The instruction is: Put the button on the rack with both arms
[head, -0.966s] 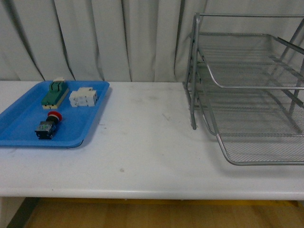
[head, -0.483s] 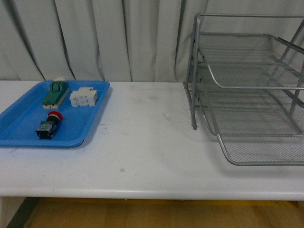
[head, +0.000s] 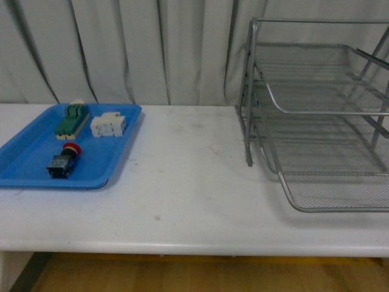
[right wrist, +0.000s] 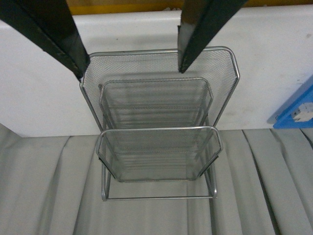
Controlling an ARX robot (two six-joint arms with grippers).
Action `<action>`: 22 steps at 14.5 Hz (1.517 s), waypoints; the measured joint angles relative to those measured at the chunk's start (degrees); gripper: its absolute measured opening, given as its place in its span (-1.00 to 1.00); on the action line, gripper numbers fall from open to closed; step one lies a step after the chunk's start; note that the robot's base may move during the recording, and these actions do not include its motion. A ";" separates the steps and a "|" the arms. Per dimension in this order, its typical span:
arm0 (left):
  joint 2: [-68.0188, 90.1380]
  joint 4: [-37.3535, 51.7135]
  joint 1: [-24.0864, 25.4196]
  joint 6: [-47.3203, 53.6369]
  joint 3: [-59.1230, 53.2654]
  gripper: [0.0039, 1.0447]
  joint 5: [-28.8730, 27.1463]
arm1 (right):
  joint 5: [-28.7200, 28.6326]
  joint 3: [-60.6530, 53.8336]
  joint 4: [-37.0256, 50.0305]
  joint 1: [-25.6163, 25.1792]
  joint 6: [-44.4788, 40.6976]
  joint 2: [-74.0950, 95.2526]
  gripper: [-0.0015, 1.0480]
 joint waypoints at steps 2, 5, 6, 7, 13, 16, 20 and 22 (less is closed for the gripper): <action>23.10 12.00 0.94 -2.03 7.69 0.88 0.76 | 0.02 0.00 -0.11 0.00 0.00 0.00 0.49; 59.43 18.86 3.30 -5.42 24.13 0.88 9.40 | 0.04 0.00 -0.07 0.00 0.00 0.00 0.85; 67.63 18.05 4.02 -6.10 29.57 0.88 9.57 | 0.04 0.00 -0.04 0.00 0.02 0.00 0.87; 76.32 16.17 4.79 -6.10 36.13 0.88 9.97 | 0.04 0.00 -0.04 0.00 0.00 0.00 0.87; 109.24 4.98 9.77 -2.67 67.52 0.88 10.82 | 0.04 0.00 -0.04 0.00 0.02 0.00 0.87; 116.10 0.57 11.08 -1.95 75.19 0.88 12.31 | 0.04 0.00 -0.07 0.00 0.00 0.00 0.87; 119.23 -1.60 12.61 -3.93 79.93 0.73 16.04 | 0.04 0.00 -0.04 0.00 0.02 0.00 0.87; 119.21 -1.53 12.61 -4.59 79.67 0.33 16.55 | 0.04 0.00 -0.04 0.00 0.02 0.00 0.87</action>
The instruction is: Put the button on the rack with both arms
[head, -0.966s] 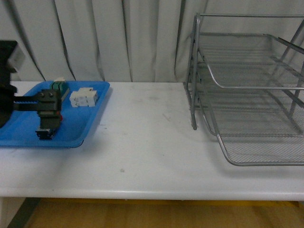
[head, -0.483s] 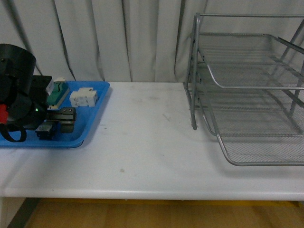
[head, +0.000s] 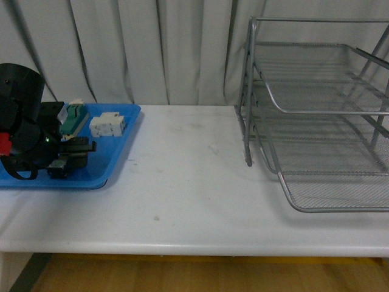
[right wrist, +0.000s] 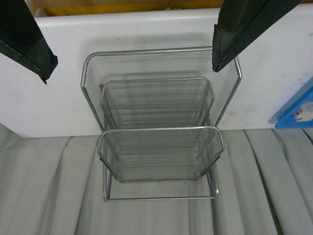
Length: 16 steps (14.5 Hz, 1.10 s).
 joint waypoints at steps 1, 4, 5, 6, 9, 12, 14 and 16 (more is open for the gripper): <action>-0.31 0.79 0.00 0.00 -0.76 0.12 0.11 | 0.00 0.00 0.00 0.00 0.00 0.00 0.87; -4.07 3.17 -1.31 0.00 -6.43 -0.30 -0.48 | 0.00 0.00 0.00 0.00 0.00 0.00 0.87; -6.80 5.20 -2.21 0.31 -9.77 -0.30 -1.73 | 0.00 0.00 0.00 0.00 -0.02 0.00 0.87; -11.76 7.78 -3.39 0.74 -14.21 -0.30 -1.73 | 0.00 0.00 0.00 0.00 0.00 0.00 0.87; -33.79 14.16 -7.23 1.77 -30.01 -0.30 -2.08 | 0.02 0.00 0.00 0.00 -0.02 0.00 0.87; -62.86 7.76 -14.67 0.98 -52.00 -0.31 -10.14 | 0.00 0.00 0.00 0.00 -0.02 0.00 0.87; -80.17 -2.97 -18.86 -1.09 -61.02 -0.31 -17.38 | 0.00 0.00 0.00 0.00 -0.02 0.00 0.87; -85.77 -3.10 -19.47 -1.57 -61.31 -0.31 -19.10 | 0.00 0.00 0.00 0.00 -0.02 0.00 0.87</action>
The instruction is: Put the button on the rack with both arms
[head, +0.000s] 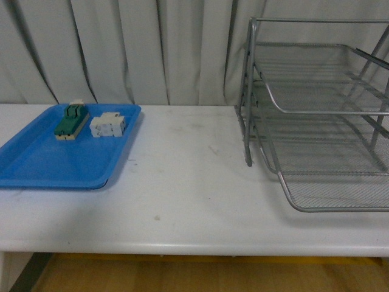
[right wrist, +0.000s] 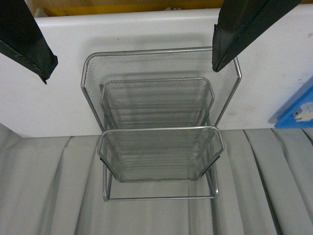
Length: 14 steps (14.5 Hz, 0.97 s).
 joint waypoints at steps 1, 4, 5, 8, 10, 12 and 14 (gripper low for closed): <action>0.52 -0.31 0.00 -0.04 0.13 -0.31 -0.07 | 0.00 0.00 -0.02 0.00 0.02 -0.02 0.87; 0.92 -0.42 0.15 -0.13 -0.07 -0.31 -0.24 | -0.02 0.00 0.00 0.00 0.02 0.00 0.87; 0.90 -0.46 0.15 -0.13 -0.07 -0.31 -0.15 | -0.02 0.00 0.00 0.00 0.02 0.00 0.87; 0.87 -0.44 0.00 -0.15 -0.04 -0.31 -0.07 | 0.00 0.00 0.00 0.00 0.00 0.00 0.87; 0.90 -0.46 -0.04 -0.15 -0.04 -0.31 -0.09 | 0.00 0.00 -0.11 0.00 0.00 0.00 0.87; 0.87 -0.63 -0.04 -0.15 -0.07 -0.31 -0.09 | -0.02 0.00 -0.02 0.00 0.02 0.00 0.87; 0.85 -0.57 0.04 -0.15 -0.07 -0.31 -0.11 | -0.02 0.00 0.11 0.00 0.00 0.00 0.87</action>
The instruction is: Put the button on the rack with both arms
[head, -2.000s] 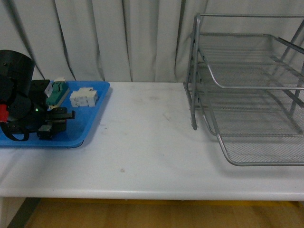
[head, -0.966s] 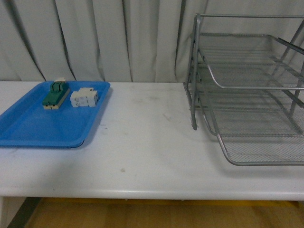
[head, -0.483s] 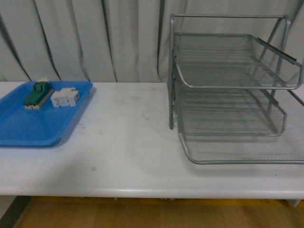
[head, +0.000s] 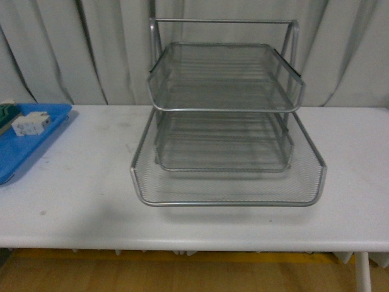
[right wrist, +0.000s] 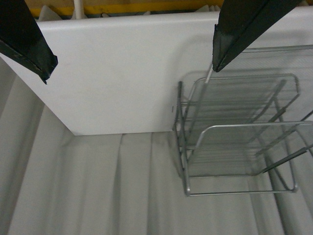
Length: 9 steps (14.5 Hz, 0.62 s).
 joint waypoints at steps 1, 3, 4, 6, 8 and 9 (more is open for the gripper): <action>0.15 0.74 0.02 0.37 -0.09 -0.31 0.83 | 0.26 0.00 -0.26 0.00 0.02 -0.02 0.87; 5.51 9.55 -6.05 6.16 1.44 -0.31 13.62 | 0.22 0.00 0.02 0.00 0.00 -0.02 0.87; 11.56 12.61 -9.55 7.74 4.09 -0.31 16.17 | 0.11 0.00 -0.11 0.02 0.00 -0.02 0.87; 27.21 16.87 -12.63 10.43 13.16 -0.31 20.90 | 0.04 0.00 -0.09 0.00 0.00 -0.02 0.87; 39.76 16.76 -12.35 11.02 22.95 -0.31 23.52 | 0.04 0.00 -0.07 0.00 0.00 -0.02 0.87; 45.57 16.35 -12.13 11.04 27.54 -0.31 23.43 | 0.04 0.00 -0.07 0.00 0.00 -0.02 0.87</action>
